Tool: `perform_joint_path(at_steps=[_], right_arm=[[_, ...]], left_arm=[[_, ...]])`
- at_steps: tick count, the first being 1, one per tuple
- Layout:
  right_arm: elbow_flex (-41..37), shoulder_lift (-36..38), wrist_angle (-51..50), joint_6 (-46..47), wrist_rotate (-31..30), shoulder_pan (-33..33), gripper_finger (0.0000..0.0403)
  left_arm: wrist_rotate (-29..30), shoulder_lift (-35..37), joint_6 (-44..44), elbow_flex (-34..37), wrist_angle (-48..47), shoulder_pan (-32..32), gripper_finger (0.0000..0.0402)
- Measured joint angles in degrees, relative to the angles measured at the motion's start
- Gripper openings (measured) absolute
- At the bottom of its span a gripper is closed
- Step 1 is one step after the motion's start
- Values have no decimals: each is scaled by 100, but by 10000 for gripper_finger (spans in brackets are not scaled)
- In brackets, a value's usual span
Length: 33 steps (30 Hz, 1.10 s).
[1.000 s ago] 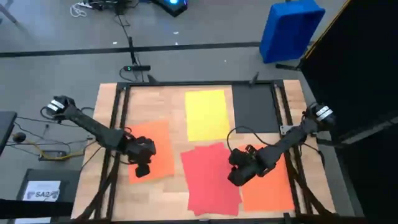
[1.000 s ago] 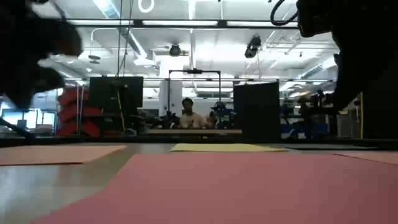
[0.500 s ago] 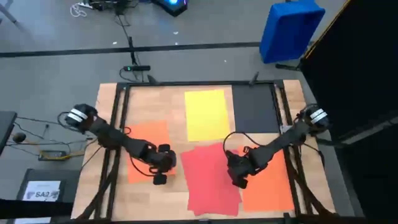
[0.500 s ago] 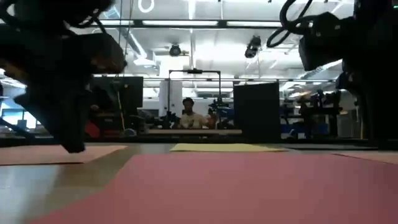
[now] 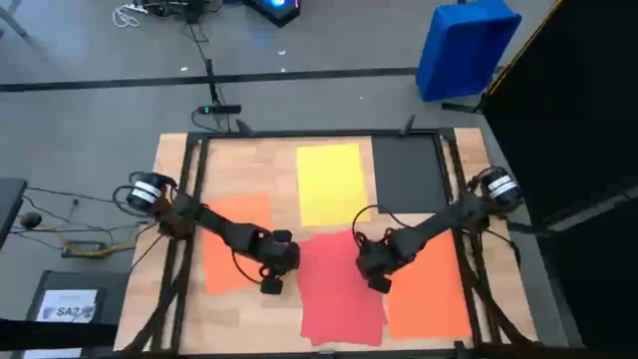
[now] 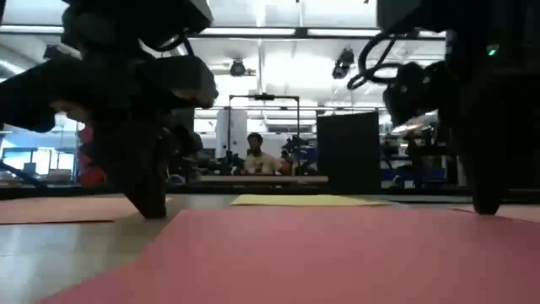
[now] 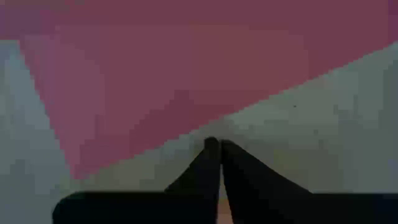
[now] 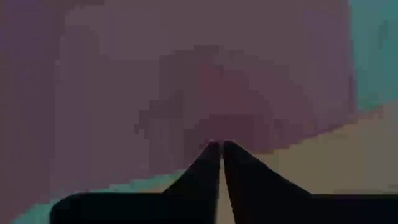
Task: Organize paper
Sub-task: Stack the red paper on top of the red paper
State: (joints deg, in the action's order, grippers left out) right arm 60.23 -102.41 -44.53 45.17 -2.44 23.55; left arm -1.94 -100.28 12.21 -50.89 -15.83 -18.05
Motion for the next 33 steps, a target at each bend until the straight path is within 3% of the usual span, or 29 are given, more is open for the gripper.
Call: perform_joint_path(at_steps=[5, 16, 33], right_arm=[[11, -92, 59, -294, 82, -163, 0], [2, -88, 251, -1110, -359, -570, 0], [-7, -98, 249, -2104, -529, -632, 0]], left_arm=[[-84, -12, -37, 7, -1, 114, 0], [-204, -33, -320, 17, 33, 371, 0], [94, -43, -625, 24, 135, 667, 0]])
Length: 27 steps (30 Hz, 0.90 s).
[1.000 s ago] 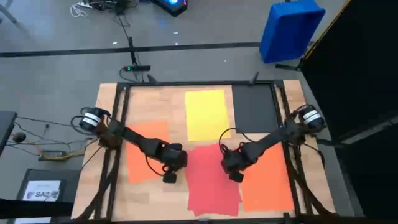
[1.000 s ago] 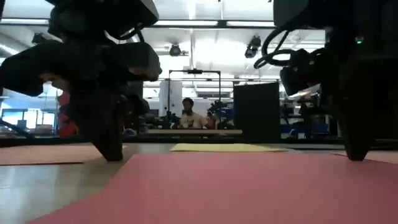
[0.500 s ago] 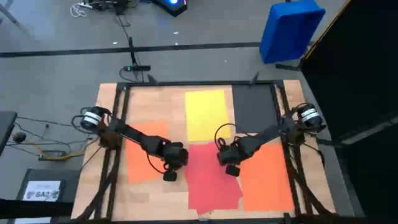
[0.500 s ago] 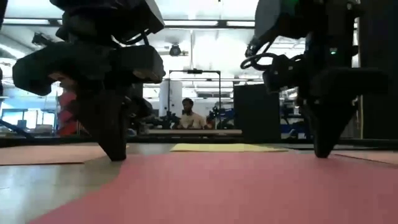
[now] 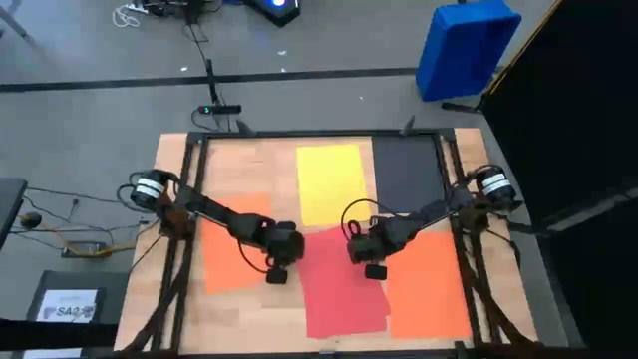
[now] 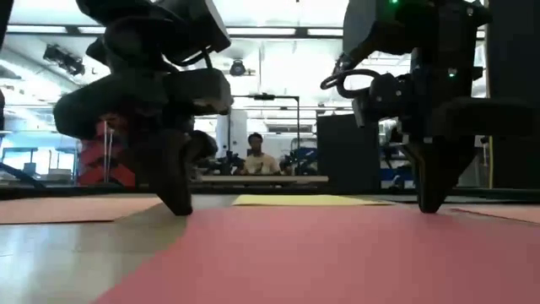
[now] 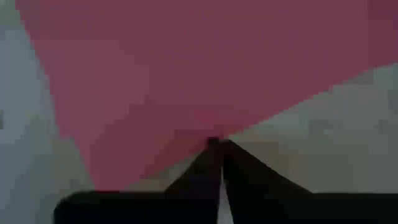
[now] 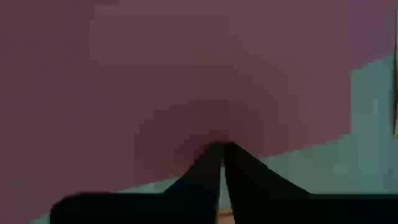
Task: Organize paper
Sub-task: Stack the red paper on top of the red paper
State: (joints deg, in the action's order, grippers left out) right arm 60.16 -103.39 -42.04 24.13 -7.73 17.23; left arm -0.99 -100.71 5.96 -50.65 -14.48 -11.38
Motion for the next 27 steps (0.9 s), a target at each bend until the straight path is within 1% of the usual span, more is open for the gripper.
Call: perform_joint_path(at_steps=[3, 9, 16, 27], right_arm=[[-2, -2, -12, -52, -33, 39, 0], [-2, -4, -159, -90, -37, 42, 0], [-2, -4, -90, -187, -33, 44, 0], [101, -20, 0, -140, -16, 44, 0]], left_arm=[[25, 0, -34, -2, -18, 20, 0], [-72, 0, -347, -5, -79, 29, 0], [-56, 0, -690, 4, -46, 41, 0], [-2, -2, -837, 15, 63, 167, 0]])
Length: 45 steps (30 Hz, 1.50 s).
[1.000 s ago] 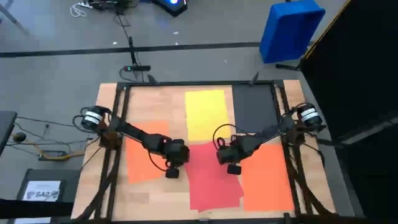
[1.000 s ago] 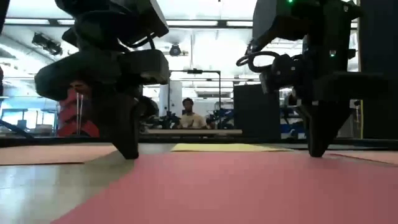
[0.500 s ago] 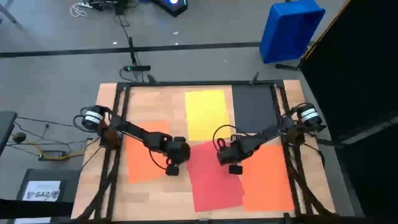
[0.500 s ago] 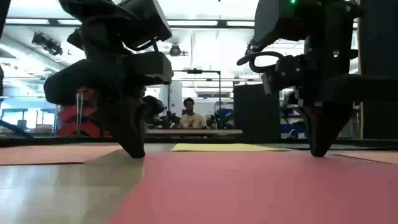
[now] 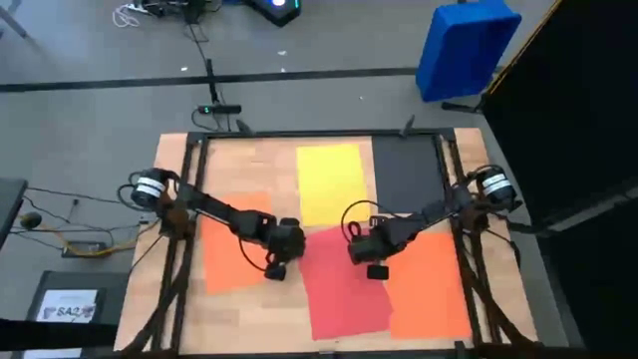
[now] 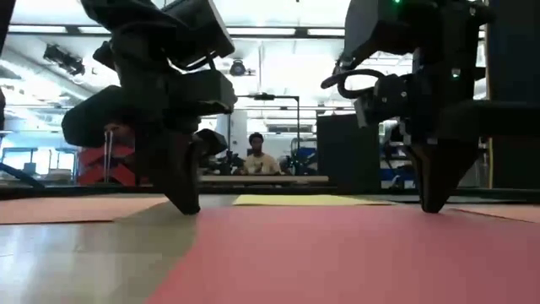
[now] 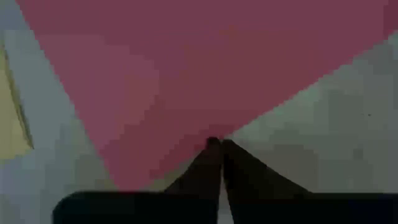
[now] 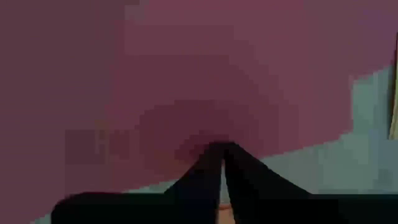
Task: Organize paper
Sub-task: Stack the red paper on top of the red paper
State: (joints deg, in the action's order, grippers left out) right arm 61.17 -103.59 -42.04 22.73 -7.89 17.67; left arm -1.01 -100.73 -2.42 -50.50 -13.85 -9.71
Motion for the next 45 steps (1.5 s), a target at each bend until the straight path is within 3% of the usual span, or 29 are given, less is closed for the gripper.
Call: perform_joint_path(at_steps=[14, 22, 27, 34, 45], right_arm=[[158, 27, -245, 469, 17, -17, 0], [164, 517, -207, 890, -141, 202, 0], [170, 800, 511, 1152, -229, 746, 0], [177, 521, 2082, 1373, -59, 1654, 0], [175, -41, 3086, 1687, 360, 2335, 0]], left_arm=[[189, 444, 114, 20, -610, 20, 0], [686, 571, 130, 20, -774, 93, 0], [895, 616, 125, 15, -120, 423, 0], [761, 254, 37, -79, 1084, 761, 0], [591, -782, -211, -1369, 904, 805, 0]])
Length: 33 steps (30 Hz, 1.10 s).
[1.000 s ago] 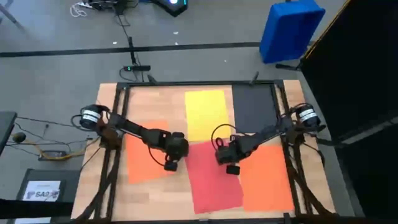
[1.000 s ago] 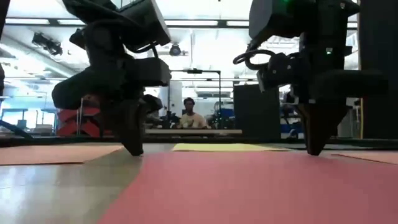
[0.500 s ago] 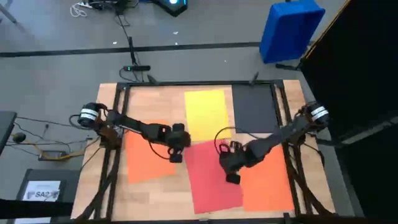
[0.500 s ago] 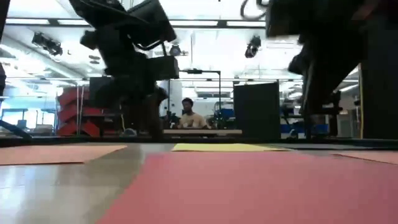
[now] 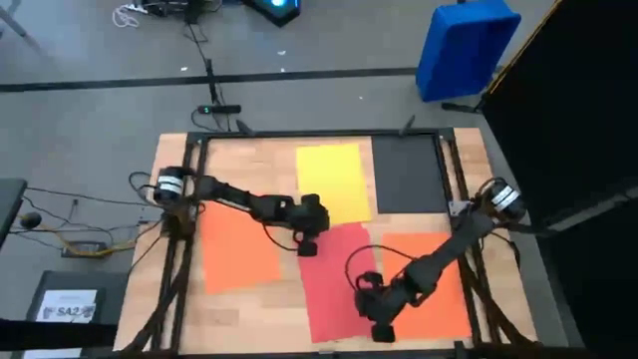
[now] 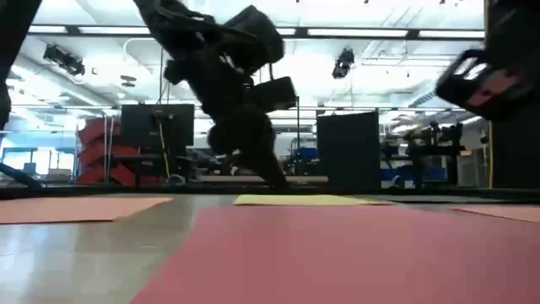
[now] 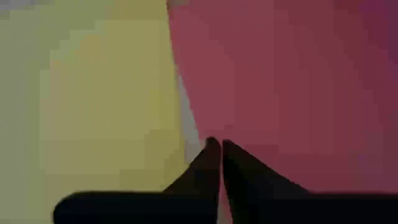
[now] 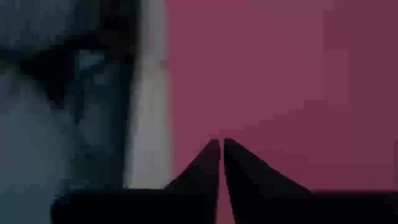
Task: Organize paper
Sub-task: Stack the red paper on top of the red paper
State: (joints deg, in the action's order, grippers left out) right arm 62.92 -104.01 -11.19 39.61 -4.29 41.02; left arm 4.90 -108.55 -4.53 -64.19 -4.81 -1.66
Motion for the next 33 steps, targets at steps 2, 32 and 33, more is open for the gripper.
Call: perform_joint_path(at_steps=[2, 32, 33], right_arm=[[-2, -7, 105, 25, -8, 105, 0], [23, -721, 54, 86, -68, 504, 0], [26, -719, 30, 84, -89, 504, 0]], left_arm=[[29, -139, -22, -198, -34, 21, 0], [-314, -988, -567, -1177, -666, 132, 0], [-347, -988, -609, -1177, -671, 132, 0]])
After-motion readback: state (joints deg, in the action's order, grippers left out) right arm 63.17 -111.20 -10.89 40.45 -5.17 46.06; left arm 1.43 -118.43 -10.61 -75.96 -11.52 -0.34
